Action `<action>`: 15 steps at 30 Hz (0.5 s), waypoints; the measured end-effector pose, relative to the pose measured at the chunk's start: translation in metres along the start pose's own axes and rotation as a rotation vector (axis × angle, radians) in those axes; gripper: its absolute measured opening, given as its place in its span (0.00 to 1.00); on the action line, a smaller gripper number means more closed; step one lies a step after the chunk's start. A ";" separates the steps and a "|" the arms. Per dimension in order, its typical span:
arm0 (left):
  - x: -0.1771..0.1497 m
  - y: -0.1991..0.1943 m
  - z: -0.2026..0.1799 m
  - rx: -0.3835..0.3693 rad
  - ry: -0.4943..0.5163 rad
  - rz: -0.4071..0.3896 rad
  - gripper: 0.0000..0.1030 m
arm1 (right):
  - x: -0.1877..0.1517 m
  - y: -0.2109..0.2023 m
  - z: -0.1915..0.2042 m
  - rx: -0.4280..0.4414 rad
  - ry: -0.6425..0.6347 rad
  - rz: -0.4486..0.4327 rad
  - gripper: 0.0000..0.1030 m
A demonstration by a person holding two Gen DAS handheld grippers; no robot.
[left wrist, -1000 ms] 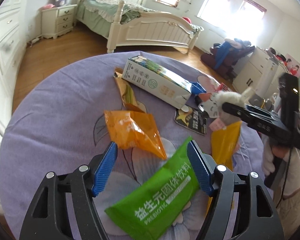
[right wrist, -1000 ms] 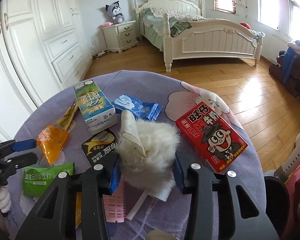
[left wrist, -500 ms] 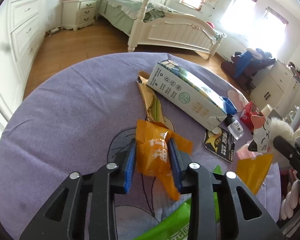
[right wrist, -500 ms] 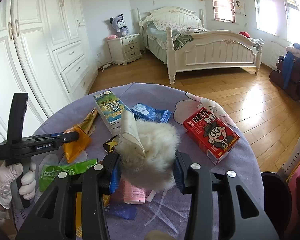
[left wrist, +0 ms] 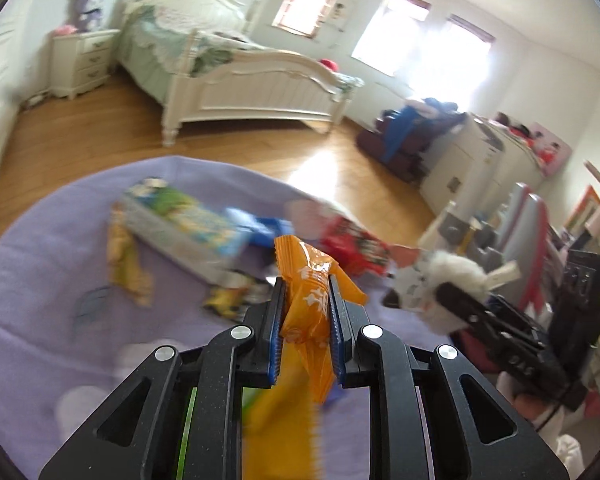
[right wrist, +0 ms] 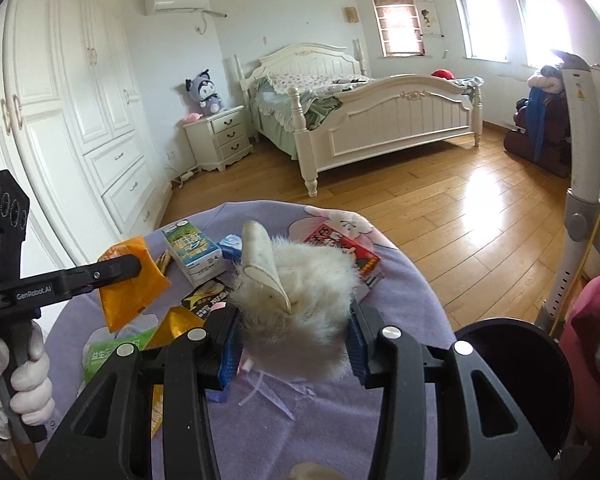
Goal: Collect trash
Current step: 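Carry both items to the bin and open both tools to drop them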
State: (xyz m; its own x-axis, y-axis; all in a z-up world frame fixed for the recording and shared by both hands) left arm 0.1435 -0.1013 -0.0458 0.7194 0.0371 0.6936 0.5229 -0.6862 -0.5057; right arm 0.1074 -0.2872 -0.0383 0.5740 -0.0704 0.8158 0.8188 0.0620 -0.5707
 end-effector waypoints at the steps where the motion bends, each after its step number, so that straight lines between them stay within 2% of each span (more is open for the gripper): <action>1: -0.002 0.013 -0.016 -0.024 0.016 0.014 0.19 | -0.002 -0.004 -0.007 -0.024 0.004 -0.008 0.41; 9: -0.040 0.105 -0.108 -0.174 0.066 0.133 0.20 | -0.024 -0.020 -0.080 -0.337 -0.014 -0.052 0.41; 12: -0.054 0.135 -0.137 -0.211 0.098 0.173 0.20 | -0.039 -0.021 -0.112 -0.438 -0.008 -0.026 0.41; 15: -0.066 0.156 -0.156 -0.210 0.140 0.201 0.20 | -0.055 -0.024 -0.139 -0.506 -0.006 -0.007 0.41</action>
State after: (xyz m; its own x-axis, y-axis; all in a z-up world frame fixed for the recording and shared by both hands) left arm 0.1066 -0.3236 -0.0901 0.7211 -0.2050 0.6618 0.2605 -0.8049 -0.5332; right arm 0.0576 -0.4235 -0.0821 0.5698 -0.0634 0.8193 0.7257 -0.4290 -0.5379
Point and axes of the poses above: each gripper's, at about its wrist camera, not at the fingertips, and y roughly the way its jaws point, z to its left, x to its top, the point moved 8 cm from there along y, roughly the way its jaws point, and after that the axes turned 12 degrees about -x, right-handed, at the moved point
